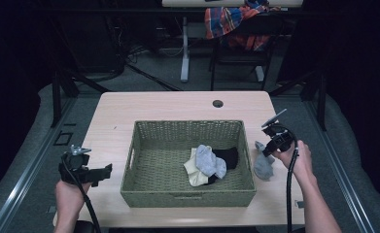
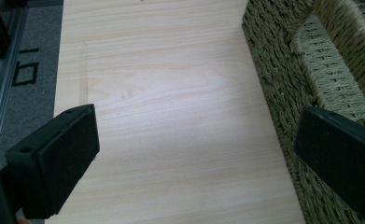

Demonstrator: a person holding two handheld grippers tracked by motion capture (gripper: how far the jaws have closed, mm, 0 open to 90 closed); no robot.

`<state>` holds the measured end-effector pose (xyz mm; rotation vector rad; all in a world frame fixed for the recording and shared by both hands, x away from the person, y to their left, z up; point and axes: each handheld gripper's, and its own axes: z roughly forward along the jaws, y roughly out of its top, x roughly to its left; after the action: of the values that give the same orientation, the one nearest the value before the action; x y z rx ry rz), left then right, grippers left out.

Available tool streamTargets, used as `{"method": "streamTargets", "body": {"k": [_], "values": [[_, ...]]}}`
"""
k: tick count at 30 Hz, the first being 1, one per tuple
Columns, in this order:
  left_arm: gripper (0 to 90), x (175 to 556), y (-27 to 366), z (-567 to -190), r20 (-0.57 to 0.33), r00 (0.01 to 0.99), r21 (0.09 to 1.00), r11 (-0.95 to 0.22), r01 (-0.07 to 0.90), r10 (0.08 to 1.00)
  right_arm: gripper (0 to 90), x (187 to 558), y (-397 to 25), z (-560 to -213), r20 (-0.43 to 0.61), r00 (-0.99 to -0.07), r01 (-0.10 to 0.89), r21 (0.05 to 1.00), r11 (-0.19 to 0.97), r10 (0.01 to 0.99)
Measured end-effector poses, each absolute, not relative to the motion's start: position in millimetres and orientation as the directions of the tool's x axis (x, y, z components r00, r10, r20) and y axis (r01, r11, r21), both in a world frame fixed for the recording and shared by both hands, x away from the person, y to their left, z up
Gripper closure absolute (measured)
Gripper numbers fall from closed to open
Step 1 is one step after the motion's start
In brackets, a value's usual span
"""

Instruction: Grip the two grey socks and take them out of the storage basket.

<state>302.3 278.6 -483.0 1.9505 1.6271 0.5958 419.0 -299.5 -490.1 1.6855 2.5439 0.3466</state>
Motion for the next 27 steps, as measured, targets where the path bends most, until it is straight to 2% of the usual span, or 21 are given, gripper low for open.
{"method": "streamTargets", "body": {"k": [8,10,14,18,19,22,23,24,27], "values": [[0.5,302.1,278.5,-482.7,0.001,0.179,0.647,-0.137,0.750,0.984,86.8,422.1,-302.4,-499.7,0.080,-0.400,0.906,0.188,0.380,0.913],[0.5,302.0,278.6,-482.6,0.001,0.179,0.647,-0.137,0.750,0.984,86.6,420.8,-302.2,-499.3,0.094,-0.389,0.907,0.212,0.363,0.917],[0.5,301.9,278.7,-482.7,0.000,0.178,0.648,-0.135,0.750,0.984,81.0,419.1,-303.2,-493.8,0.091,-0.380,0.908,0.228,0.352,0.920],[0.5,301.7,278.8,-482.7,0.000,0.176,0.649,-0.134,0.749,0.984,68.8,413.6,-302.6,-477.8,0.098,-0.384,0.900,0.262,0.349,0.918],[0.5,301.7,278.8,-482.7,0.000,0.176,0.649,-0.134,0.749,0.984,68.8,413.6,-302.6,-477.8,0.098,-0.384,0.900,0.262,0.349,0.918],[0.5,301.8,278.8,-482.5,0.000,0.176,0.648,-0.134,0.750,0.984,50.8,408.1,-302.4,-456.9,0.103,-0.397,0.883,0.312,0.349,0.912],[0.5,301.8,278.8,-482.5,0.000,0.176,0.648,-0.134,0.750,0.984,50.8,408.1,-302.4,-456.9,0.103,-0.397,0.883,0.312,0.349,0.912],[0.5,301.8,278.6,-482.6,0.000,0.177,0.648,-0.135,0.750,0.984,42.2,405.3,-301.0,-446.3,0.114,-0.411,0.875,0.326,0.357,0.904],[0.5,301.0,279.6,-482.9,0.001,0.174,0.646,-0.133,0.751,0.985,31.7,401.2,-296.4,-430.0,0.116,-0.429,0.860,0.356,0.366,0.896]]}}
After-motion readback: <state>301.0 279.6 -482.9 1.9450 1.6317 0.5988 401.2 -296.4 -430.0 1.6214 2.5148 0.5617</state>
